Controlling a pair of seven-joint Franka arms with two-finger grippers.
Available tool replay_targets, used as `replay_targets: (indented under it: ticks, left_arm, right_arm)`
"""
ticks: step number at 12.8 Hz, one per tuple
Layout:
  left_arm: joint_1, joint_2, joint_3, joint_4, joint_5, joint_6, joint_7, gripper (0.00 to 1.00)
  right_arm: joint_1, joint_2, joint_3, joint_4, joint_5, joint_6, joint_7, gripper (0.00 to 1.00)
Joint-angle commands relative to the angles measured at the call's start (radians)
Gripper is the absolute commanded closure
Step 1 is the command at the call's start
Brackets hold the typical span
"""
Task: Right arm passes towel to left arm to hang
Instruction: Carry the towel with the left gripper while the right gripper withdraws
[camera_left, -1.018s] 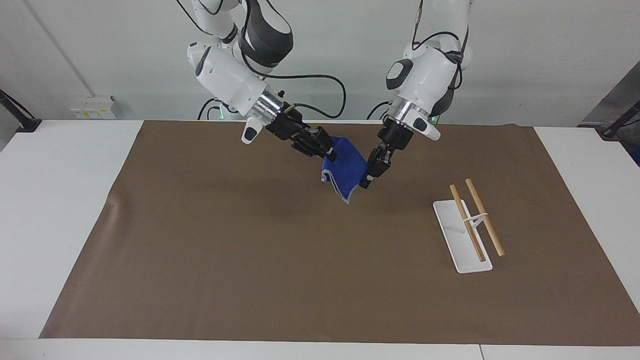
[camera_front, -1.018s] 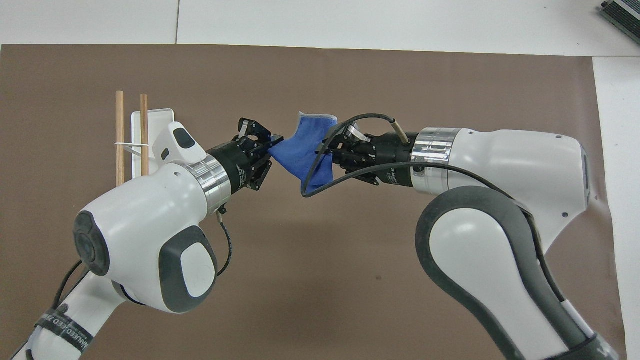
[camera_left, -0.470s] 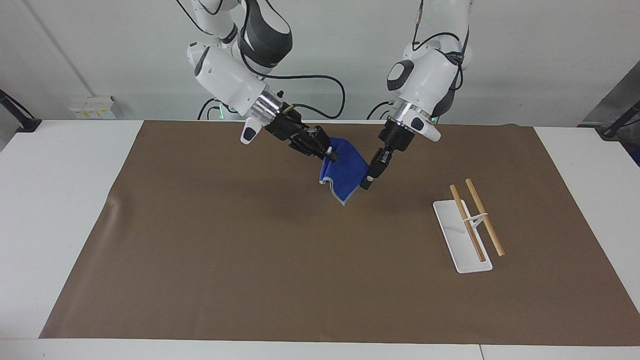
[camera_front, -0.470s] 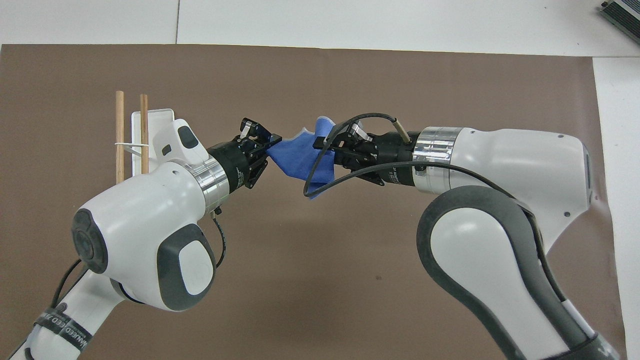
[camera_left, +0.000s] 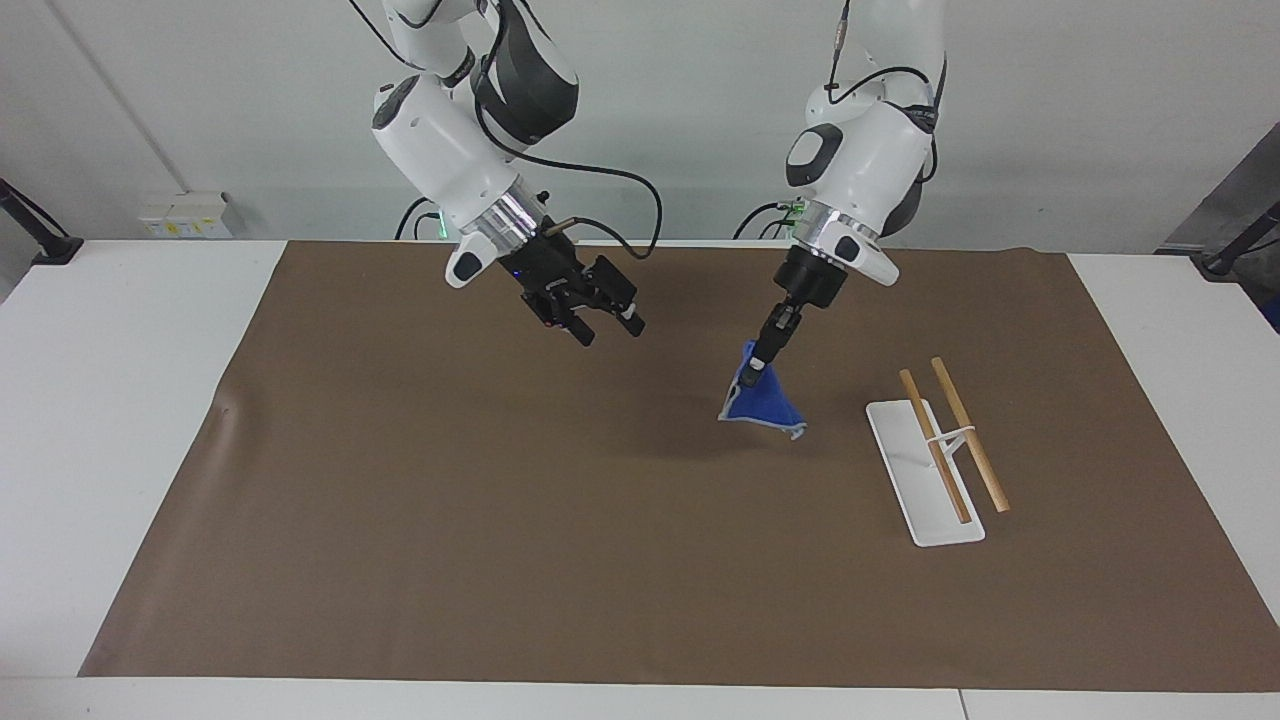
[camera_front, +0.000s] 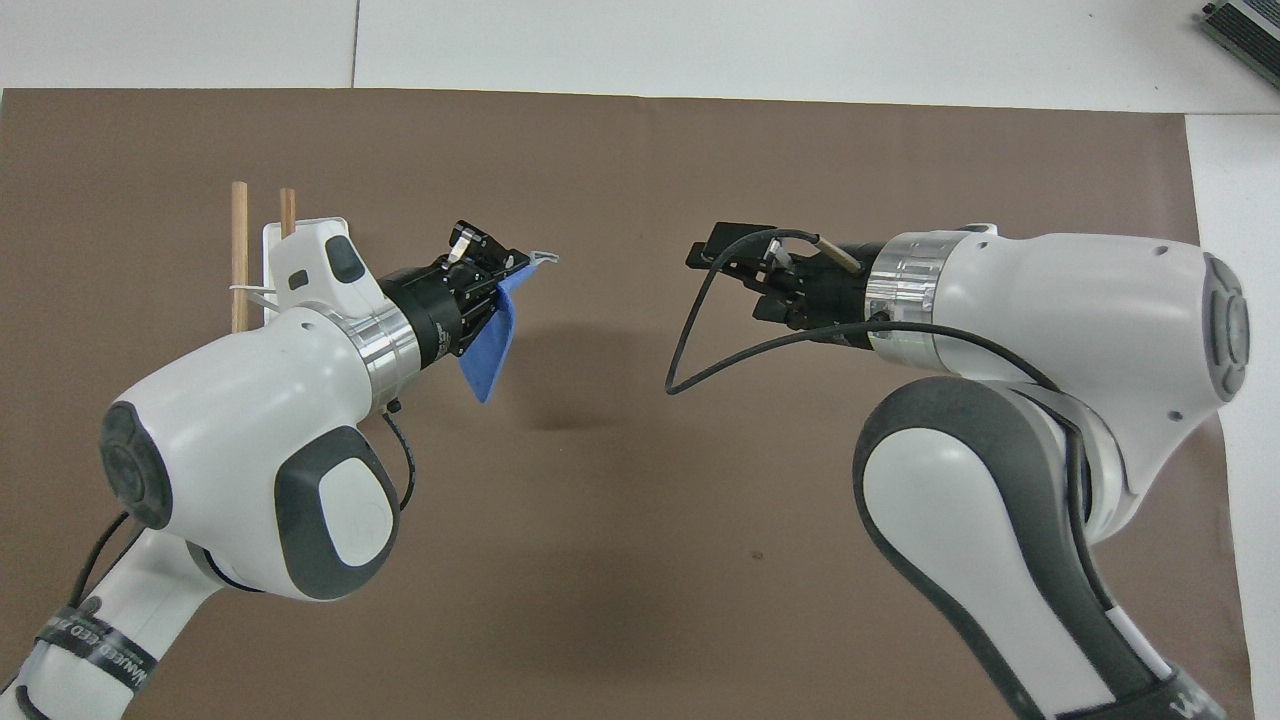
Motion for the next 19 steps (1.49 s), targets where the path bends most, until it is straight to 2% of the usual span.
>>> replay_targets:
  ticks: [1,5,8,11,14,17,19]
  left_arm:
    - [0.01,0.001,0.071,0.004,-0.013,-0.014,0.118,1.0]
    - [0.01,0.022,0.227,0.019,-0.013,-0.049,0.334,1.0]
    - [0.012,0.063,0.273,0.036,-0.011,-0.054,0.61,1.0]
    - [0.023,0.096,0.312,0.129,-0.005,-0.176,0.734,1.0]
    - [0.024,0.096,0.344,0.149,0.065,-0.262,0.821,1.0]
    - [0.036,0.093,0.353,0.153,0.072,-0.299,0.907,1.0]
    - [0.047,0.088,0.395,0.153,0.073,-0.357,1.017,1.0]
  right_arm:
    - [-0.074,-0.039,0.006,-0.007,-0.074,-0.035,0.001,0.0]
    - [-0.143,-0.106,0.006,0.0,-0.319,-0.216,-0.003,0.0]
    - [-0.178,-0.106,0.003,0.055,-0.436,-0.286,-0.023,0.0]
    - [-0.206,-0.095,0.003,0.134,-0.559,-0.431,-0.031,0.0]
    - [-0.228,-0.094,0.006,0.168,-0.623,-0.54,-0.063,0.0]
    - [-0.257,-0.092,0.005,0.212,-0.648,-0.626,-0.127,0.0]
    - [-0.26,-0.091,-0.003,0.228,-0.648,-0.675,-0.143,0.0]
